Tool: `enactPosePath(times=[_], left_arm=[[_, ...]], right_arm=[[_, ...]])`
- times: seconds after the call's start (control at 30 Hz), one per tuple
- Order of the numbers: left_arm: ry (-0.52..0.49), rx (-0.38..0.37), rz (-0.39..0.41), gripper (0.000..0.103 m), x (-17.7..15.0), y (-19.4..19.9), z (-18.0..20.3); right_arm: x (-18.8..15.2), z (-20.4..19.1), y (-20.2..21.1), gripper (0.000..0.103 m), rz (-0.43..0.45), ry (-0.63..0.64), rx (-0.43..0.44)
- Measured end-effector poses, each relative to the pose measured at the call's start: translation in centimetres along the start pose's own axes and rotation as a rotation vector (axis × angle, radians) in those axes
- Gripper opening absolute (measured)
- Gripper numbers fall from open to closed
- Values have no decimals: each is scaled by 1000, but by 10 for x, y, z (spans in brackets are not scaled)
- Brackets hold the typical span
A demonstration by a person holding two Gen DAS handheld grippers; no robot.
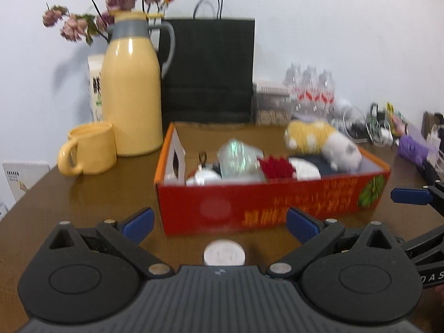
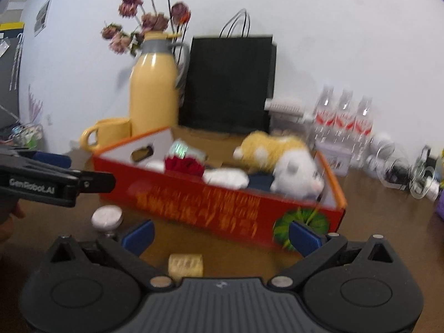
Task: Organize objects
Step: 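Grasp the beige block with the right gripper while the left gripper grasps the round white lid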
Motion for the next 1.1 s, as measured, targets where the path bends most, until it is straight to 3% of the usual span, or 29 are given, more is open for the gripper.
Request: enactPosePath(times=[0.23,0.53,0.87,1.1], left_arm=[[-25,-27,-118,103,-21,-13,9],[-20,7,-252,103,-38,-35,5],[10,29,-249,103,-39,-42,-1],[-8,-3,-249,102,-37,-41,4]], right_arm=[[-17,-1,-12,103,-97,-5,1],[-28,3,-33,103,-232,-51,-18],[-27,0,-39,102,-234,-74,-22],[-25,-8,-36,81,-212,-63,7]])
Point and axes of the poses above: each gripper's, at about its wrist camera, not at the fingertips, and y roughly against the way its jaws point, z to its right, x to its top, the point moved 8 cm from there along -y, roughly the way its jaws point, and after that the axes turned 12 degrees about -y, right-handed, at the moved point
